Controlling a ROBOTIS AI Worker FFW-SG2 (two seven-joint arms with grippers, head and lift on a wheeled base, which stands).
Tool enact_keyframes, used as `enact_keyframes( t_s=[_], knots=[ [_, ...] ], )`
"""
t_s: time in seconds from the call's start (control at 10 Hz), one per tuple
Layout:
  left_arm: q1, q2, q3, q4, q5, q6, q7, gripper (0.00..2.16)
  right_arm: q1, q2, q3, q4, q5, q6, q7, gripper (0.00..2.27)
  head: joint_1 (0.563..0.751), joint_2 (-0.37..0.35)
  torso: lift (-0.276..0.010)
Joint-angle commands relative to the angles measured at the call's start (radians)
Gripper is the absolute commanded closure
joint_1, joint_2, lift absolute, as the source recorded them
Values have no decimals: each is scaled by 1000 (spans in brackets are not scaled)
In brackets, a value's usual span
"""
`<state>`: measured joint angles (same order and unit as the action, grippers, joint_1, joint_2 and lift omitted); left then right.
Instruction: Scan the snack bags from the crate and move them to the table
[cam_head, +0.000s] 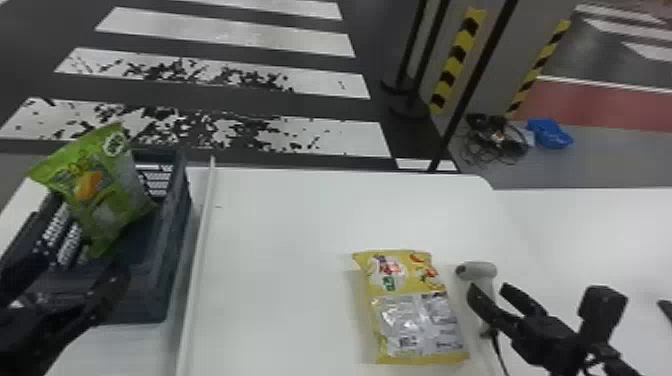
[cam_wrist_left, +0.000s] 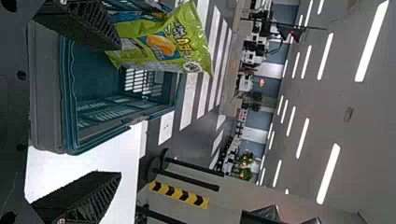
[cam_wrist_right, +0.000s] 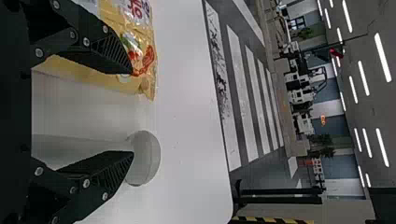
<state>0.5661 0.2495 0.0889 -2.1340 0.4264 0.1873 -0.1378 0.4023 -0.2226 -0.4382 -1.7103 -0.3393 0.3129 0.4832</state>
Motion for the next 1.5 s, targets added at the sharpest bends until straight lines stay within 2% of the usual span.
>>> enact_keyframes(
  t_s=[0.0, 0.2, 0.5, 0.6, 0.8, 0.9, 1.2, 1.4],
  knots=[
    [-8, 1, 5, 26, 5, -10, -2, 33, -53, -30, 6, 89, 29, -1, 0, -2, 695, -231, -95],
    [-23, -3, -2, 58, 6, -28, -6, 33, -105, -57, 26, 190, 42, -7, 3, -2, 695, -249, -95],
    [-31, 1, -3, 60, 6, -25, -6, 33, -188, -90, 61, 324, 43, -22, 12, 43, 695, -258, -95],
    [-37, -1, -3, 66, 6, -22, -6, 33, -206, -98, 67, 350, 46, -16, 14, 147, 695, -258, -95],
    [-54, 1, -11, 80, 6, -19, -6, 33, -224, -106, 72, 356, 63, 61, 12, 2047, 695, -261, -95],
    [-60, 1, -11, 89, 6, -19, -6, 33, -227, -113, 73, 357, 71, 67, 12, 2240, 695, -262, -95],
    [-68, -1, -17, 103, 8, -19, -8, 33, -204, -110, 64, 313, 60, 55, -6, 2240, 695, -264, -95],
    [-68, 7, -17, 100, 14, -19, -8, 33, -145, -104, 41, 192, 42, 110, -20, 2240, 695, -269, -95]
  ],
)
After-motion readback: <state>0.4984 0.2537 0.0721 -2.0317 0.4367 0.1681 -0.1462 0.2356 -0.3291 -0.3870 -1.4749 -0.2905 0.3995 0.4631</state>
